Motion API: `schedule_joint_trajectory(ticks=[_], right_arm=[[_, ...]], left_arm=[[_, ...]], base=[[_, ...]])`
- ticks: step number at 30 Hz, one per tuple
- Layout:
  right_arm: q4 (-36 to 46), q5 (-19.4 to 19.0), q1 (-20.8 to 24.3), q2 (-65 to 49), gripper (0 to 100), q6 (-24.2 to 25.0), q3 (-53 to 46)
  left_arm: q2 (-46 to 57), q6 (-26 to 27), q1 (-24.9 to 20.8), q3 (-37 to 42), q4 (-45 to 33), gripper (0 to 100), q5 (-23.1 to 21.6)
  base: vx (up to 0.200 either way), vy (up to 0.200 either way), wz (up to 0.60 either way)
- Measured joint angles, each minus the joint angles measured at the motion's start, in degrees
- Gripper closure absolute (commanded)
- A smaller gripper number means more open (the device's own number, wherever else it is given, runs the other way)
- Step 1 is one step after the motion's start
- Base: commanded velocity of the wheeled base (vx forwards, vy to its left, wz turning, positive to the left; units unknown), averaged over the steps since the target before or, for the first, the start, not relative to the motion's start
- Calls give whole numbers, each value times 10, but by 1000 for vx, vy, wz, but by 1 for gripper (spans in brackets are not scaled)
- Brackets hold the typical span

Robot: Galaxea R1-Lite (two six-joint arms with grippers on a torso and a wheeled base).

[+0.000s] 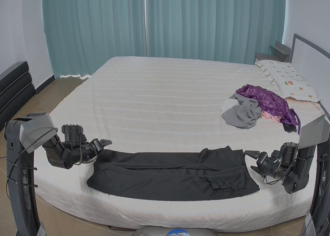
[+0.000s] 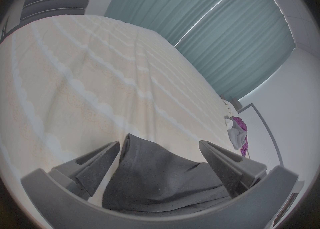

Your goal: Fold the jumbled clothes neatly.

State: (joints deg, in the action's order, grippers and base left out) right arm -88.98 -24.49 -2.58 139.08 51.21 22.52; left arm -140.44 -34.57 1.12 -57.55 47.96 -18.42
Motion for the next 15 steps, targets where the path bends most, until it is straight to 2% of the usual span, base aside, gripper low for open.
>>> schedule_joint_trajectory(ticks=[2,3,9,15], right_arm=[[0,1,0,0,0,0,0],[0,1,0,0,0,0,0],[0,1,0,0,0,-1,0],[0,0,0,0,0,-1,-1]], left_arm=[[-3,12,2,-7,-13,0,-3],[-4,15,2,-10,-15,100,-3],[-7,16,4,-16,-14,100,6],[-8,16,7,-14,-11,100,38]], base=[[0,0,0],[0,0,0],[0,0,0],[0,0,0]])
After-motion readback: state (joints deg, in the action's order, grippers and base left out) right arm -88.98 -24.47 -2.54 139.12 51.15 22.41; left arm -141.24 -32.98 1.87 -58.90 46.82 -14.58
